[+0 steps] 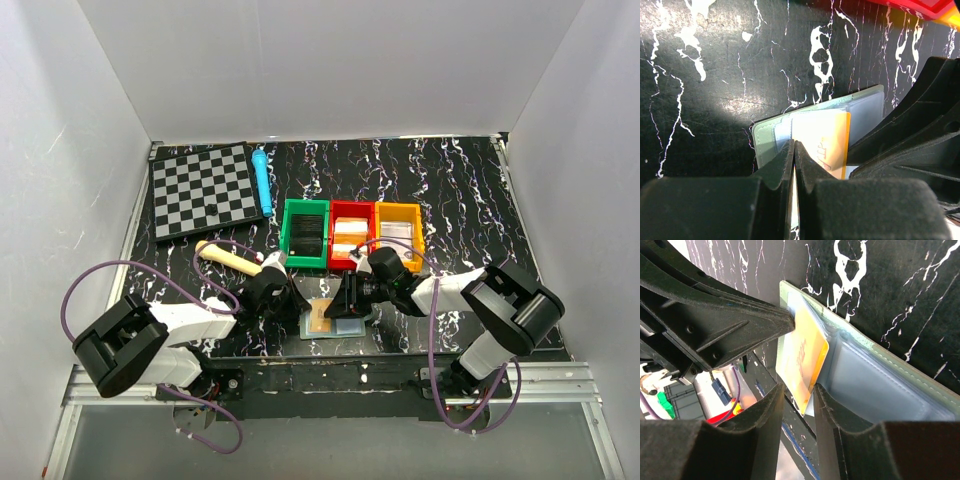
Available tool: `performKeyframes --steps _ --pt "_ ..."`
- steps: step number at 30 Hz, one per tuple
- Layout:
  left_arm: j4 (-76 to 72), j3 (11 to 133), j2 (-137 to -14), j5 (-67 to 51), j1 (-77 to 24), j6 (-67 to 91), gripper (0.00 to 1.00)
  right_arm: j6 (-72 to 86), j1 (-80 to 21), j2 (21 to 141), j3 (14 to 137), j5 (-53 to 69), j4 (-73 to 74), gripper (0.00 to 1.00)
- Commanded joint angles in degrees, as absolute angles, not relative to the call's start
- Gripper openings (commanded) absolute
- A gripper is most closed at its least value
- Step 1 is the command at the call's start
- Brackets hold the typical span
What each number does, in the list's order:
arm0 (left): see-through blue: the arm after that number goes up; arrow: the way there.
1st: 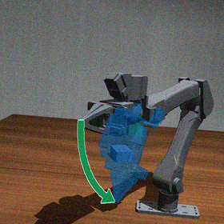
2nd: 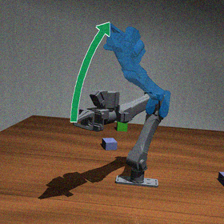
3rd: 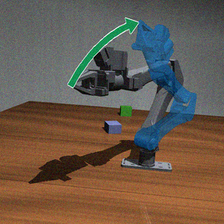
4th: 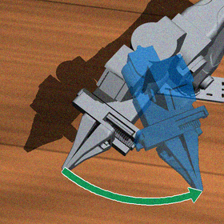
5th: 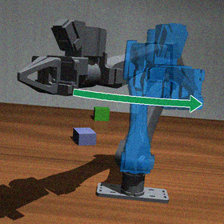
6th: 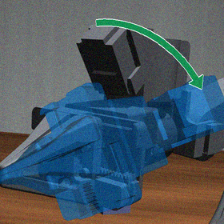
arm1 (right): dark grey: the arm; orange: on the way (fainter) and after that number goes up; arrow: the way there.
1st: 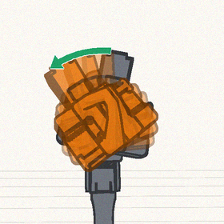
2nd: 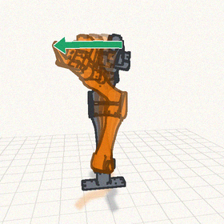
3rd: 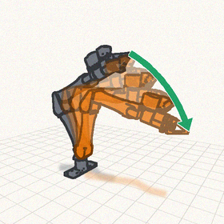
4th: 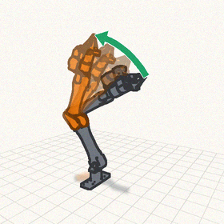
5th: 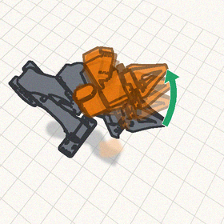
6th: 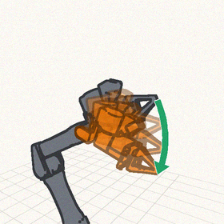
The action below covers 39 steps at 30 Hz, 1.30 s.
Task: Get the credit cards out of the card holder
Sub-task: Remove the credit card from the card holder.
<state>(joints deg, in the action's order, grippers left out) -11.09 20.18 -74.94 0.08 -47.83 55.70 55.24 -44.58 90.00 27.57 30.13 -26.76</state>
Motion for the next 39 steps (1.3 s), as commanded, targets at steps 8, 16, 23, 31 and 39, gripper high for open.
performKeyframes --steps 8,16,23,31,39 --pt "-7.73 17.58 -75.85 -1.93 -48.08 55.55 0.0 58.8 -44.74 90.79 29.27 27.78 -36.21 0.38" --pt "-8.0 17.49 -76.03 -2.2 -48.08 55.46 0.0 61.52 -44.74 93.25 29.53 28.56 -40.43 0.38" --pt "-7.91 17.4 -75.85 -2.11 -48.08 55.46 0.0 61.0 -44.74 92.9 28.92 29.0 -39.73 0.34" --pt "-7.47 17.14 -75.5 -1.41 -48.08 56.07 0.0 58.54 -44.65 89.39 27.86 28.21 -34.9 0.32" --pt "-7.56 17.23 -76.11 -1.4 -48.08 56.16 0.0 57.04 -44.39 87.1 26.72 28.13 -32.35 0.32"
